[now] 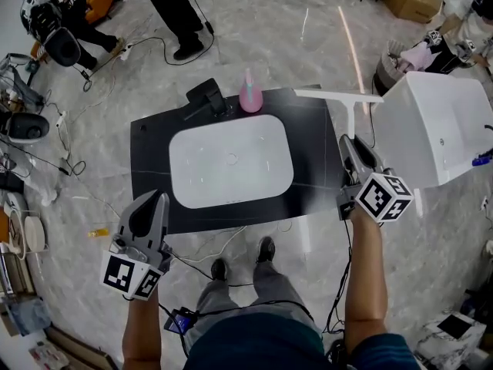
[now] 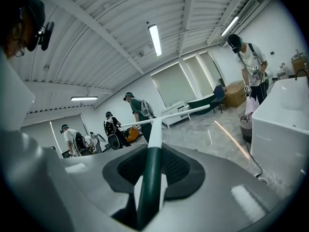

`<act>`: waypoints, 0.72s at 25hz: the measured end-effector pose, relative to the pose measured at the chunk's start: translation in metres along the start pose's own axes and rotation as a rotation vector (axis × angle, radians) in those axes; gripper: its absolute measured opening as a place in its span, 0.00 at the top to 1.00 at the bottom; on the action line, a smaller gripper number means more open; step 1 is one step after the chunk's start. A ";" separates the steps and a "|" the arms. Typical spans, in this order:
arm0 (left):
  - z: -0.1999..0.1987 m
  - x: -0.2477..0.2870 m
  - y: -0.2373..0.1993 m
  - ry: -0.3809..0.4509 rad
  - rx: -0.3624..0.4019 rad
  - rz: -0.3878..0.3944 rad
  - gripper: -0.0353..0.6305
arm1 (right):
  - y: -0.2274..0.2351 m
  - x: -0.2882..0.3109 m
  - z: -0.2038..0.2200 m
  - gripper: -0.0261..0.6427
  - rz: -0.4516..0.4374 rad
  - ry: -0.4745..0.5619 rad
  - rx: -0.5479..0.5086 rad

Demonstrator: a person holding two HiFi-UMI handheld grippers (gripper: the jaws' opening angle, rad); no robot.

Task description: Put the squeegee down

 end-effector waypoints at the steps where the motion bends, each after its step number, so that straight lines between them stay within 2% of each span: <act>1: 0.004 0.002 0.001 -0.006 -0.002 0.000 0.94 | 0.004 0.004 0.003 0.81 0.000 -0.005 0.000; 18: 0.062 0.031 0.000 -0.090 -0.046 -0.033 0.94 | 0.064 0.059 0.055 0.81 0.031 -0.110 -0.001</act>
Point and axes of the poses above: the fingertips, and each gripper's own axes: x forward along the fingers, y to its right, z out of its underside, the point moved 10 cm from there along -x, backward along the fingers, and after that the axes turned 13 degrees about x, right-handed, at the moved point
